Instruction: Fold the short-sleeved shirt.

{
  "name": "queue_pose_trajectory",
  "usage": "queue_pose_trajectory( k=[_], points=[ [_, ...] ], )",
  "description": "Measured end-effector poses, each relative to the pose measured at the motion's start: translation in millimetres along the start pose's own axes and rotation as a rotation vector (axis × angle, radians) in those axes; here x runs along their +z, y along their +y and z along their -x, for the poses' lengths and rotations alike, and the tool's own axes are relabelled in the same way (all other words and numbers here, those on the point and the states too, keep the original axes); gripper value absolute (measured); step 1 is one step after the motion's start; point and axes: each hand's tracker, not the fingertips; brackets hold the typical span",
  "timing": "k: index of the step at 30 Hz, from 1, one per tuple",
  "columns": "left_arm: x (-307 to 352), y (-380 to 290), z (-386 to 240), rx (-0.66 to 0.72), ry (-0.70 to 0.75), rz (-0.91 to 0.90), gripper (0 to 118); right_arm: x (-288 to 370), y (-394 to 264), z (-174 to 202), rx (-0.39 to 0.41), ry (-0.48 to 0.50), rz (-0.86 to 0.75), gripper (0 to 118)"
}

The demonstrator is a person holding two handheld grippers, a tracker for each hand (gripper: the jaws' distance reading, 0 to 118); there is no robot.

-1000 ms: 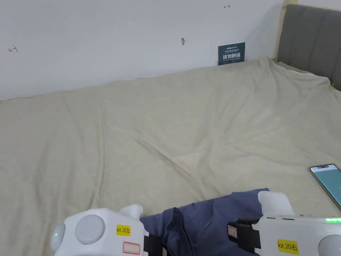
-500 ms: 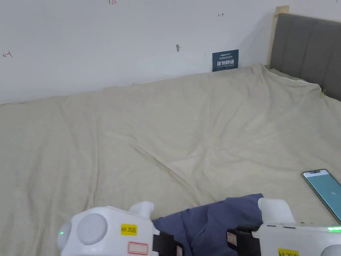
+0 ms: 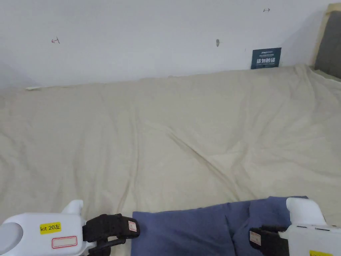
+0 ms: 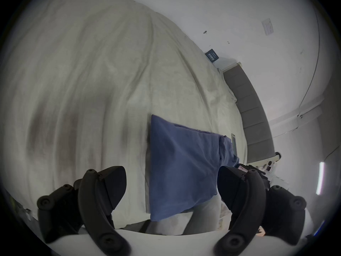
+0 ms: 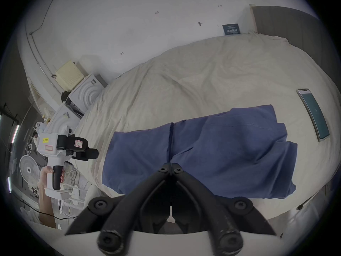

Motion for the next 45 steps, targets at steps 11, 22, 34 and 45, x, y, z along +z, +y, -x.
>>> queue_pose_trajectory(
  k=[11,22,34,45],
  points=[
    [-58.0,7.5,2.0,-0.001,-0.019,0.13,102,-12.8,1.8,14.9,0.023,0.006,0.036,0],
    [-61.3,17.9,2.8,-0.109,0.158,0.152,16,-18.5,0.6,2.4,-0.018,-0.006,0.05,0],
    [-29.1,18.4,20.8,-0.032,-0.037,0.12,13,-8.8,3.6,3.5,-0.014,-0.032,0.034,0],
    [76.6,39.3,76.0,0.025,0.097,-0.058,13,-14.3,6.5,9.3,-0.014,-0.051,0.039,0]
  ],
)
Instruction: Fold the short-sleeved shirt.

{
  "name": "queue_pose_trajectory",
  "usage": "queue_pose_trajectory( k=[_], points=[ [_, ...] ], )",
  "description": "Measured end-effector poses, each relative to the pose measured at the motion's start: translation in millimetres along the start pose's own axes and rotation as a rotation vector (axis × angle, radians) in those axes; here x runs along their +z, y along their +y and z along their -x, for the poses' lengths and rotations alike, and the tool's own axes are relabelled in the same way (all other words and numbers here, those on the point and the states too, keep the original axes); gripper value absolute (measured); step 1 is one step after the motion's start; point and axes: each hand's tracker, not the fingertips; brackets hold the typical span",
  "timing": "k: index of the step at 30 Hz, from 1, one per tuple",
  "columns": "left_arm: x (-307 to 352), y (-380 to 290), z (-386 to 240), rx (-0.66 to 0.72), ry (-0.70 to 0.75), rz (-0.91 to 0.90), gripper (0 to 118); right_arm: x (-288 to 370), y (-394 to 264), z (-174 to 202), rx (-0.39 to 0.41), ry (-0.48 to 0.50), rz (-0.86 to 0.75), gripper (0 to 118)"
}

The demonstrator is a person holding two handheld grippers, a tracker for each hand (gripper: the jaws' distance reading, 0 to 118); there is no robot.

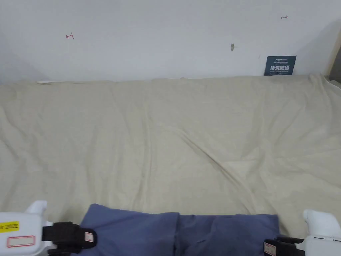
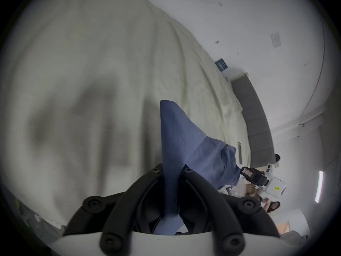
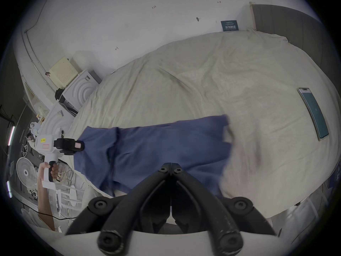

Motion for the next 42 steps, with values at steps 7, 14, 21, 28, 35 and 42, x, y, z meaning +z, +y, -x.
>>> queue_pose_trajectory(
  k=[7,14,21,28,35,42],
  points=[
    [51.1,-3.4,8.9,0.023,0.098,-0.066,13,-10.4,-4.1,8.6,0.006,0.017,0.015,0],
    [45.8,-13.5,-58.8,-0.065,0.052,-0.067,13,-3.3,-7.2,8.8,0.009,0.034,0.004,0],
    [1.8,-13.7,-149.2,-0.247,-0.021,0.025,13,13.4,-11.0,-17.7,-0.046,0.031,-0.033,0],
    [-89.4,-22.9,-219.9,-0.358,-0.062,0.174,13,28.5,-17.0,-44.3,-0.087,0.026,-0.057,0],
    [-172.6,-38.5,-249.2,-0.376,-0.025,0.36,25,42.4,-21.5,-68.3,-0.131,0.008,-0.08,0],
    [-175.2,-49.8,-251.7,-0.431,-0.052,0.324,104,49.5,-30.3,-80.2,-0.149,-0.008,-0.084,0]
  ],
)
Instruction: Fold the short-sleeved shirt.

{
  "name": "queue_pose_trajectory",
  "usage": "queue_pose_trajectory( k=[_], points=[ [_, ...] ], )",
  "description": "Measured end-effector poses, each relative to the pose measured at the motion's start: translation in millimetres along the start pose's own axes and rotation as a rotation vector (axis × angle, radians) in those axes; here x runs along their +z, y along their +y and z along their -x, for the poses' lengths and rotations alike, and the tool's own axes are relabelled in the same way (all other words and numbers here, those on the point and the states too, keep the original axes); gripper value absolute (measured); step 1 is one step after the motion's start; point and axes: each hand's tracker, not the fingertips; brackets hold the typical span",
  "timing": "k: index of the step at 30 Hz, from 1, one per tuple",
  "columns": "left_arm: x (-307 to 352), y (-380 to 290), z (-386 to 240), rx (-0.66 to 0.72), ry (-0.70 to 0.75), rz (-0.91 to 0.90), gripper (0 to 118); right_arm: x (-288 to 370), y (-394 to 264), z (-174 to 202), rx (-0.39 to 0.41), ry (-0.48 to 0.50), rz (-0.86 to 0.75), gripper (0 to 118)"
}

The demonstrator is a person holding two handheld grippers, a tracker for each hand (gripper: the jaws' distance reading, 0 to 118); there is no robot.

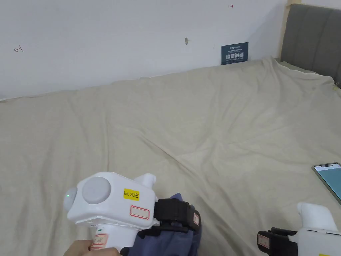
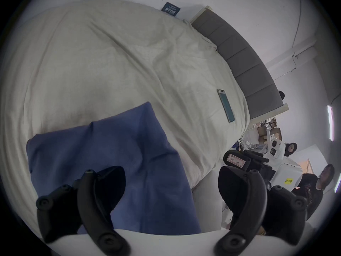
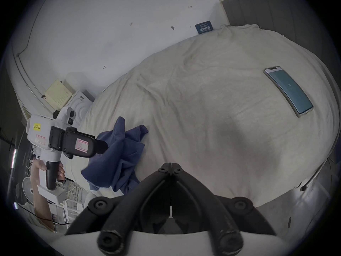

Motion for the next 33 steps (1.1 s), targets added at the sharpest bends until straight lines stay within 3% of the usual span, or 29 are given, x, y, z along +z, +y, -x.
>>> queue_pose_trajectory(
  k=[4,10,11,14,15,19,22,28,33],
  points=[
    [25.8,-2.8,13.9,0.093,-0.039,-0.046,104,-1.6,-1.1,-2.9,-0.008,-0.001,0.001,0],
    [64.7,-19.4,47.5,0.203,0.025,-0.104,101,-4.1,0.0,2.1,0.004,0.019,-0.006,0],
    [67.1,-24.1,43.3,0.205,0.033,-0.105,92,-4.2,0.7,4.2,0.006,0.01,-0.007,0],
    [61.5,-30.2,37.2,0.169,0.092,-0.106,13,-1.0,1.3,12.8,0.056,-0.037,-0.031,0],
    [56.3,-29.7,35.7,0.139,0.127,-0.096,8,0.2,1.9,14.9,0.06,-0.041,-0.032,0],
    [32.3,-31.6,24.5,0.116,0.122,-0.073,7,2.1,3.4,15.7,0.06,-0.019,-0.039,0],
    [13.4,-30.4,13.9,0.117,0.027,-0.048,6,3.1,3.1,13.7,0.065,-0.028,-0.04,0],
    [-38.7,-23.4,-13.3,0.034,0.081,0.038,5,4.2,0.2,1.2,0.042,-0.037,-0.038,0],
    [-75.7,-16.0,-27.5,0.031,-0.029,0.085,5,5.3,-0.8,-2.8,0.029,-0.054,-0.033,0]
  ],
)
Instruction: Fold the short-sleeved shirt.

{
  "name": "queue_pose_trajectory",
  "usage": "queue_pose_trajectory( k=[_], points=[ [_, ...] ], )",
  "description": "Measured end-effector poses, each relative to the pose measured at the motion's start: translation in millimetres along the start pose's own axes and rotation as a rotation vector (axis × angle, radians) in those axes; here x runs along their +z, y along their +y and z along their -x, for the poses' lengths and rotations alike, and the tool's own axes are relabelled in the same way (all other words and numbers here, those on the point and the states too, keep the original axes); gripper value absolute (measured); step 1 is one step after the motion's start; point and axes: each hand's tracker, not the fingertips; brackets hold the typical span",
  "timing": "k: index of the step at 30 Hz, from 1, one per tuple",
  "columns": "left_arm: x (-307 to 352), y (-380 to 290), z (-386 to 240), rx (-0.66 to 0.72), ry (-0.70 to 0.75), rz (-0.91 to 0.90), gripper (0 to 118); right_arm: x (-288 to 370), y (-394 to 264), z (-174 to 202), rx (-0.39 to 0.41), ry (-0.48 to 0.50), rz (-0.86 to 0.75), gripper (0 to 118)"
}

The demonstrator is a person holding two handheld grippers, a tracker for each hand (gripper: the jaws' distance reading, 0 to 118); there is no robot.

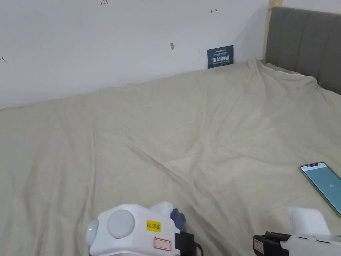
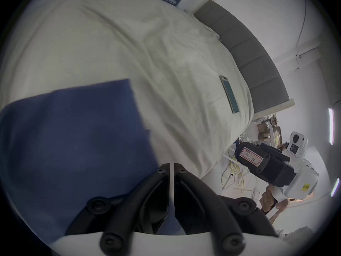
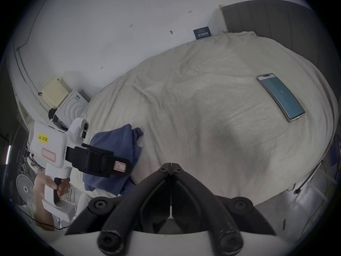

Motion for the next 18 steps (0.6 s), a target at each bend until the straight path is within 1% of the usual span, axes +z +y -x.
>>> queue_pose_trajectory(
  k=[2,4,6,9,12,14,15,17,18],
  points=[
    [-8.4,-1.4,-3.4,0.001,-0.007,0.017,5,1.8,0.6,0.8,0.0,-0.006,-0.001,0],
    [0.4,-7.8,-5.0,-0.016,-0.027,0.003,5,6.8,2.0,4.3,0.007,-0.006,-0.008,0],
    [22.9,-13.4,-2.4,-0.028,-0.065,-0.044,5,9.1,5.2,9.4,0.018,0.008,-0.014,0],
    [66.1,-22.8,9.4,-0.032,-0.063,-0.146,5,5.5,10.4,25.2,0.054,0.018,-0.014,0],
    [116.3,-40.9,33.9,0.028,-0.058,-0.247,5,-3.6,13.2,48.7,0.108,0.042,-0.006,0],
    [145.8,-56.5,53.3,0.07,-0.047,-0.303,5,-13.7,14.0,67.5,0.148,0.083,0.007,0],
    [161.1,-66.8,64.9,0.126,-0.055,-0.366,5,-20.8,14.3,78.4,0.173,0.101,0.024,0],
    [182.1,-82.3,84.7,0.187,-0.07,-0.446,5,-36.0,14.9,102.1,0.22,0.095,0.039,0],
    [189.3,-87.3,92.3,0.219,-0.045,-0.457,5,-45.6,13.9,115.2,0.258,0.086,0.045,0]
  ],
)
